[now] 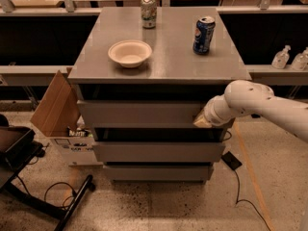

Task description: Close top drawer

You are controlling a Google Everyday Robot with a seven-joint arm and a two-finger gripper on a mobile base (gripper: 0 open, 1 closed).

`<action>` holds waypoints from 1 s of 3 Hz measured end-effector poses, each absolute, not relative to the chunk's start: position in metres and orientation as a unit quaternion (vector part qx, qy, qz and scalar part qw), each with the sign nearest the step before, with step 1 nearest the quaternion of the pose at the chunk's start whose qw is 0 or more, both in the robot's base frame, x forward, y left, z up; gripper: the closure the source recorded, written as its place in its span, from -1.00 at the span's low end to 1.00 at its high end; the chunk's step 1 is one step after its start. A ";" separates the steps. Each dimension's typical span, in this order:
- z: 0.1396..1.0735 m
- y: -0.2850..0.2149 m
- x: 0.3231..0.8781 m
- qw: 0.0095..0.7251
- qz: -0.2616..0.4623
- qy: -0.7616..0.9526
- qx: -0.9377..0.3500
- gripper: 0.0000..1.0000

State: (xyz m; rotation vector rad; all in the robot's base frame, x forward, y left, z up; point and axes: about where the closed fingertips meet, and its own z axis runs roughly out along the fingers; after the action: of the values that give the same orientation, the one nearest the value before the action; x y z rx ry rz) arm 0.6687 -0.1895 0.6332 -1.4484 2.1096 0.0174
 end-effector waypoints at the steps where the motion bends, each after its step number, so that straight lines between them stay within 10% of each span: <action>1: 0.633 -0.189 0.666 0.287 0.007 0.790 -0.542 1.00; 3: 0.654 -0.156 0.530 0.170 0.033 0.736 -0.654 1.00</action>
Offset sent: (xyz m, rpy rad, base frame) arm -0.1443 0.0338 0.0071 -0.1094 0.1833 0.2200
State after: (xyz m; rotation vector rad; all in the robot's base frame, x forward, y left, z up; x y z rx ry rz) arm 0.5302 -0.1563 0.6541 -1.8592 2.0915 0.0943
